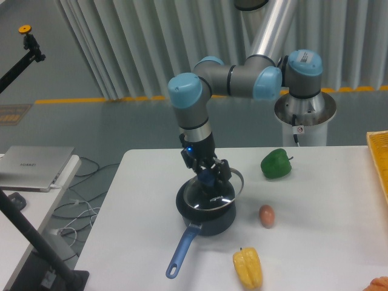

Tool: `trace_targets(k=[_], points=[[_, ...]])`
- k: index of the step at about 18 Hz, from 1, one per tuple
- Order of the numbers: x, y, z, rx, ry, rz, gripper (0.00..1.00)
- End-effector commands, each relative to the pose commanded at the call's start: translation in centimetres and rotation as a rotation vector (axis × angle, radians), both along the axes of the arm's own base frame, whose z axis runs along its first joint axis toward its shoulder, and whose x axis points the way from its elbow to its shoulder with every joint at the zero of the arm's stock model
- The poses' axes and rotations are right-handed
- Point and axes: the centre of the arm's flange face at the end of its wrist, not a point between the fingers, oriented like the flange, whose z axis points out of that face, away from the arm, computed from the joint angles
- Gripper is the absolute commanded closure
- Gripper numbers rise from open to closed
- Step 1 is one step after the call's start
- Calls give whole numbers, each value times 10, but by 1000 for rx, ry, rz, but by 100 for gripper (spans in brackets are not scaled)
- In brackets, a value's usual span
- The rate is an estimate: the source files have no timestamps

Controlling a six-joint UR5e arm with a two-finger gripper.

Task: Open the lid
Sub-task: 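Carry the held lid away from the saucepan toward the green pepper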

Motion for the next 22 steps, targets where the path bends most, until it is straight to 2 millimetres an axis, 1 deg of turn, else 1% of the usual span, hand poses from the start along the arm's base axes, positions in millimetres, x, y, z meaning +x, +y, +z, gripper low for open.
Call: trace_targets(k=[1,5,9,11,15,19,22], points=[[-4,-6,1,-3,0,-9,52],[-39,-39,11,-8,3,-52,52],[-83,-65,25,-21,-2,-67,52],[-107,-74,26,-23,-3,-72,52],[-154,-100,27,-53,-21,-93,52],[-185,-118,26,-68,-29,-122,52],[-214,-138,24,-83,-45,-163,52]])
